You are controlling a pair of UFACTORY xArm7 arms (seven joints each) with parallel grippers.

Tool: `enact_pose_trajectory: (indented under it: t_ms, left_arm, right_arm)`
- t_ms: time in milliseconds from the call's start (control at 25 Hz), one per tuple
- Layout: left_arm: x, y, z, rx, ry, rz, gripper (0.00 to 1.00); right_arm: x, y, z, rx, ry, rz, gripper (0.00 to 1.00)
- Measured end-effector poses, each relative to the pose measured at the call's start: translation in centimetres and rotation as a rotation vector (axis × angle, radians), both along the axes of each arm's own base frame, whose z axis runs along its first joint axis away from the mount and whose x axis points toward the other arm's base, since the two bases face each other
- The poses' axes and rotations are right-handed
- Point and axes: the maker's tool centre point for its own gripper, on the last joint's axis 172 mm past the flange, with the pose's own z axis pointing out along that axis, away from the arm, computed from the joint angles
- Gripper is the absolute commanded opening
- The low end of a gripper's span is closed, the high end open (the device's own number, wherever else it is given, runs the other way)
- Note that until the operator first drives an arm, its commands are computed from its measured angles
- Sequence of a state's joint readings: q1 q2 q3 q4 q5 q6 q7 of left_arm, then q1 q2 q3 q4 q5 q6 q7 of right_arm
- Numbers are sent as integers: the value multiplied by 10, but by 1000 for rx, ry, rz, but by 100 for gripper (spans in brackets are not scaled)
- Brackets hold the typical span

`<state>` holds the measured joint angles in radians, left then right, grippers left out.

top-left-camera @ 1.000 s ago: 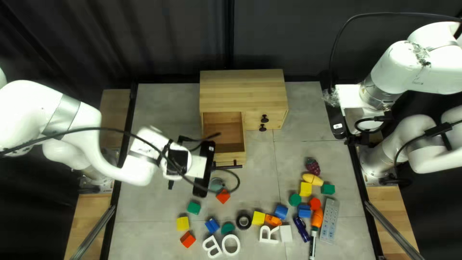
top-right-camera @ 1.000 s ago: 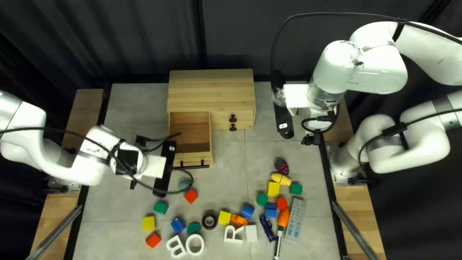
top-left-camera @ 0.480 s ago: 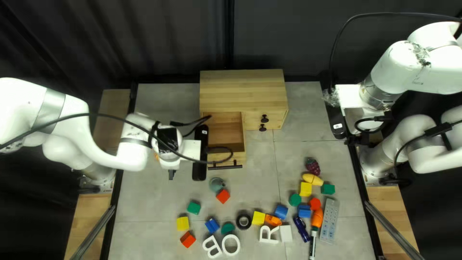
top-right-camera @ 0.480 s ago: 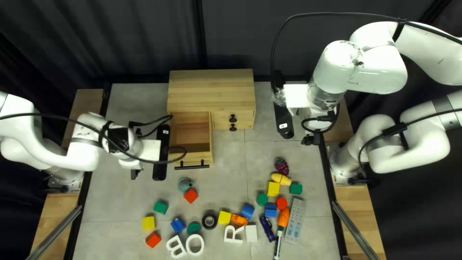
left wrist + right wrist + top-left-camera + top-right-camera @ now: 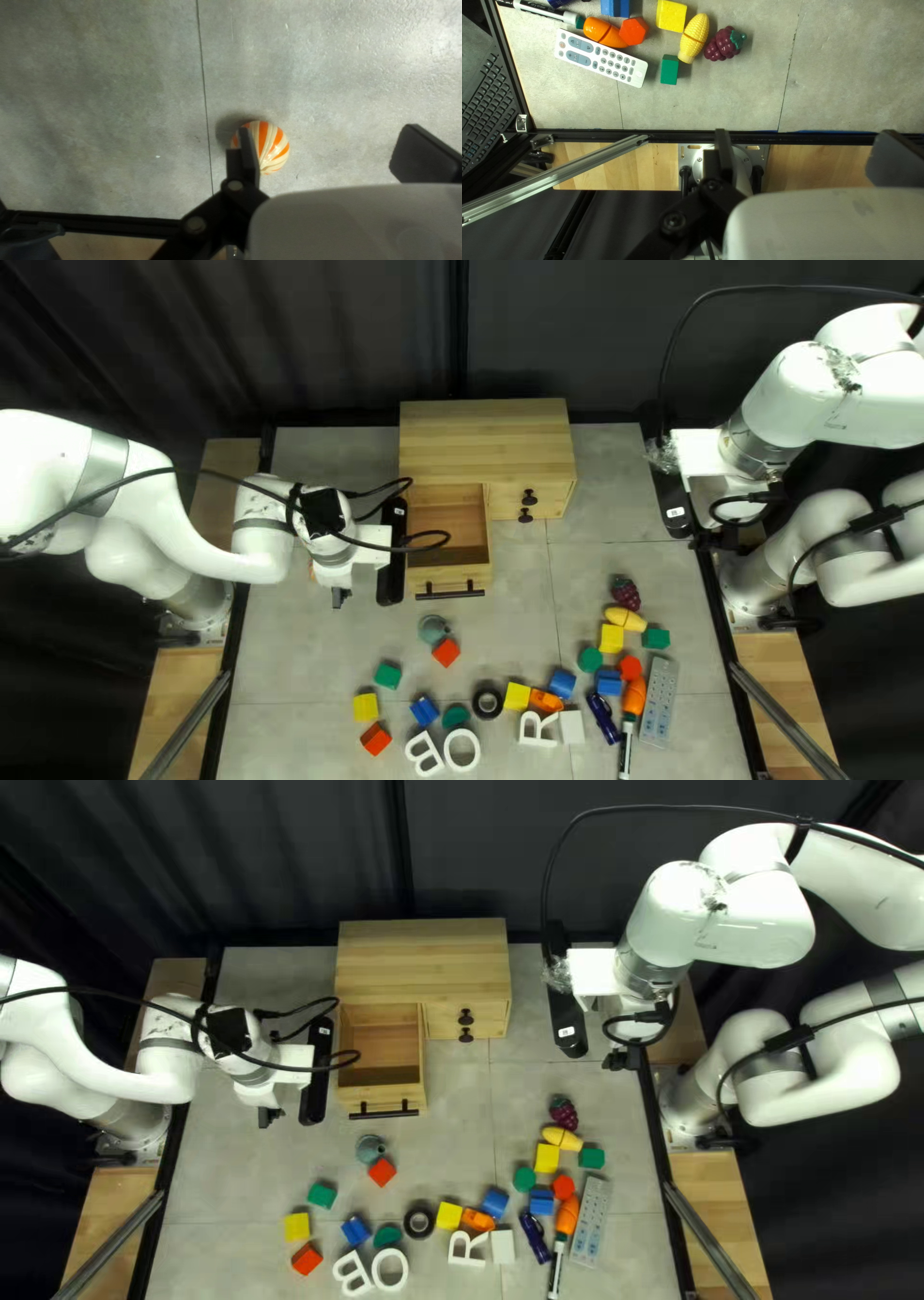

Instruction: Open drawers and place objects into drawer and close

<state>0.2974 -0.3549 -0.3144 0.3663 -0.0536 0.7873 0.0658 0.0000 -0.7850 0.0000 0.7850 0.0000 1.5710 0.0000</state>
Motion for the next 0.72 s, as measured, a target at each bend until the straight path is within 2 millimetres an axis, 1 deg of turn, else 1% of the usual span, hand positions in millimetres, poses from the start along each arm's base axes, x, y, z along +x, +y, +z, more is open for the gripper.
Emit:
enact_pose_trajectory:
  t_ms: [160, 440, 720]
  left_arm:
    - [-5, 2, -6, -17, 19, 4, 100]
    - [-17, 6, -12, -32, 84, 4, 100]
    - [-27, 11, -20, -34, 96, 23, 100]
  right_arm:
    - [0, 0, 0, 0, 0, 0, 100]
    - [0, 0, 0, 0, 0, 0, 100]
    - [0, 0, 0, 0, 0, 0, 100]
